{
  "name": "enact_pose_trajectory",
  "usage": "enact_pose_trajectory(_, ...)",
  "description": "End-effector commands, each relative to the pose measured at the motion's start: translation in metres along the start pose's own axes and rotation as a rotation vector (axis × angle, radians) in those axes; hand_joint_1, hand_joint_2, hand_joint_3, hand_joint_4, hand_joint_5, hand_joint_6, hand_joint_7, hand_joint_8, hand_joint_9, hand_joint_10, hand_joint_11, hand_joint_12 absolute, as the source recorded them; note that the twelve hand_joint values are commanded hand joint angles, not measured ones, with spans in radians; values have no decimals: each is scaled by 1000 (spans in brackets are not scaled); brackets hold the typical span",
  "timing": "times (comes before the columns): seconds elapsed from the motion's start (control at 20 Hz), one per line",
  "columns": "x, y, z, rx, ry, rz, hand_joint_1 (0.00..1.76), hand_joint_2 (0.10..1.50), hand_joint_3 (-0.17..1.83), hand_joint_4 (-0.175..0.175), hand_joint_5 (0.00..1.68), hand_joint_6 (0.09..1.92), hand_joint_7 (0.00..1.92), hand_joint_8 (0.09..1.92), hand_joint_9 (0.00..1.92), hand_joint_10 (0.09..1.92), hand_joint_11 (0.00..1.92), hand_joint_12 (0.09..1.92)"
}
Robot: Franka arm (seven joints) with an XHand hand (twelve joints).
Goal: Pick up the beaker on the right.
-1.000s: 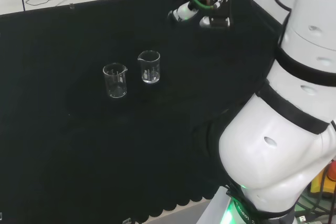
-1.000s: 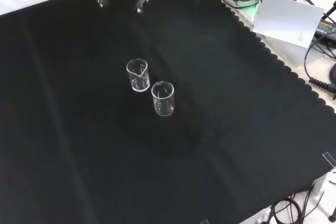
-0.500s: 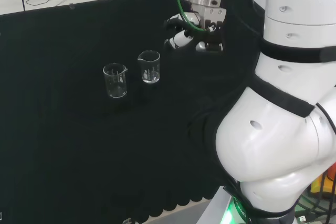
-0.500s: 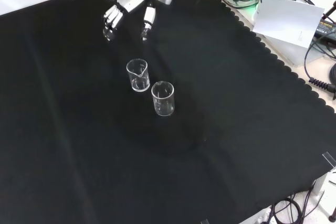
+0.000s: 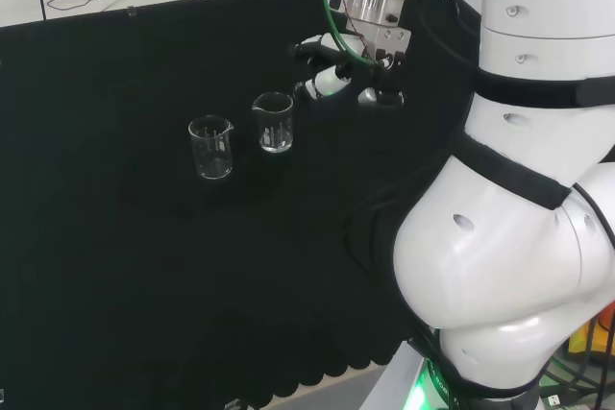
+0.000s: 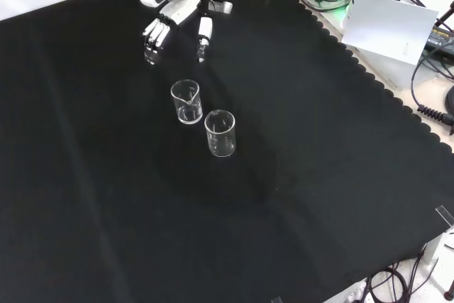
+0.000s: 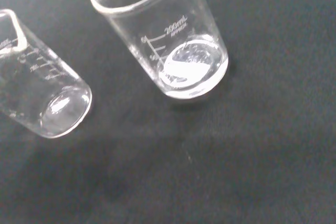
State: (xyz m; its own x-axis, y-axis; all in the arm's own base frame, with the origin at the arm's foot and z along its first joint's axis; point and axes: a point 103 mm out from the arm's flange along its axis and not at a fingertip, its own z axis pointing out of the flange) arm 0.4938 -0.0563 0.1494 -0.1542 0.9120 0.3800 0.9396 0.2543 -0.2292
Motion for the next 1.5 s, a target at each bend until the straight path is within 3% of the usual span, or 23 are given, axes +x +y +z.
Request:
enact_pose_trajectory(0.05,-4,3,16,21,33,-42,813,944,-175,-29,273,87,144,609,300,673,0,1381)
enact_pose_trajectory(0.25,-9,7,27,38,52,-53,815,935,-175,-28,274,87,116,597,276,659,0,1371)
enact_pose_trajectory(0.45,-16,13,33,19,81,-56,812,920,-175,-27,270,87,112,594,274,657,0,1363)
enact_pose_trajectory(0.85,-24,29,49,12,157,-99,751,880,-175,-29,272,87,131,602,291,658,0,1364)
enact_pose_trajectory(1.5,-28,39,67,27,207,-181,691,845,-175,-31,286,87,162,615,325,659,0,1372)
